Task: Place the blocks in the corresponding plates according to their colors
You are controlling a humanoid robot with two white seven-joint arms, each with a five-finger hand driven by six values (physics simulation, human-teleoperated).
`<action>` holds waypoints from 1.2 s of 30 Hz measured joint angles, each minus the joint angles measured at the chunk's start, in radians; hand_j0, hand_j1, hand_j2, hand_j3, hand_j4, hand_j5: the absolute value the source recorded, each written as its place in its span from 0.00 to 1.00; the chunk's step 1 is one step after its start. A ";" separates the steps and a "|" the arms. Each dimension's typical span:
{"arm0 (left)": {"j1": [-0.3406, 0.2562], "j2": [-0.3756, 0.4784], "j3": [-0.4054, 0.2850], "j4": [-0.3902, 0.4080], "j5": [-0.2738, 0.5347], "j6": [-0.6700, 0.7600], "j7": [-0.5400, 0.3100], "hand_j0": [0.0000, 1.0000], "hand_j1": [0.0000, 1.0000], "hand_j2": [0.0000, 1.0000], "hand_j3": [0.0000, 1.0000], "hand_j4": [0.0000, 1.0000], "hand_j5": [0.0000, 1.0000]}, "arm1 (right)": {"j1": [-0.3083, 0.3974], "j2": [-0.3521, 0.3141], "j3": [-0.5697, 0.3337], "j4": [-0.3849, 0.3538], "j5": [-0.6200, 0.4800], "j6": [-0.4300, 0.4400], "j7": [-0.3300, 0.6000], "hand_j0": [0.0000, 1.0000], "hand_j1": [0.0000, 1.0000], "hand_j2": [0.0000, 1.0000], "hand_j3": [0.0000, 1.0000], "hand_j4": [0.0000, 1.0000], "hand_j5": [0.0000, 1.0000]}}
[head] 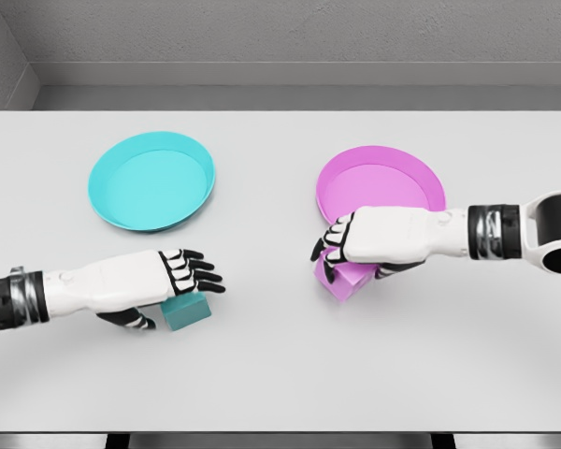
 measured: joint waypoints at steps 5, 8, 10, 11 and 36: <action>-0.028 0.000 -0.016 0.001 -0.024 0.000 -0.001 1.00 1.00 1.00 1.00 1.00 1.00 | 0.008 -0.001 -0.037 0.001 -0.004 0.051 -0.001 0.52 0.52 0.52 0.52 0.52 0.52; -0.034 0.000 -0.022 0.001 -0.035 0.000 -0.003 1.00 1.00 1.00 1.00 1.00 1.00 | 0.002 -0.001 -0.049 0.001 -0.005 0.120 -0.003 0.52 0.52 0.52 0.52 0.52 0.52; -0.037 0.000 -0.024 0.000 -0.039 0.000 -0.012 1.00 1.00 1.00 1.00 1.00 1.00 | 0.014 -0.002 -0.061 0.001 -0.006 0.169 -0.005 0.52 0.52 0.52 0.52 0.52 0.52; -0.040 0.000 -0.025 0.000 -0.040 0.000 -0.016 1.00 1.00 1.00 1.00 1.00 1.00 | 0.015 -0.003 -0.073 0.001 -0.007 0.190 -0.005 0.52 0.52 0.52 0.52 0.52 0.52; -0.086 0.024 -0.025 -0.002 -0.035 0.000 -0.041 0.46 0.46 0.46 0.46 0.46 0.46 | 0.011 0.034 -0.104 0.004 -0.013 0.692 -0.027 1.00 1.00 1.00 1.00 1.00 1.00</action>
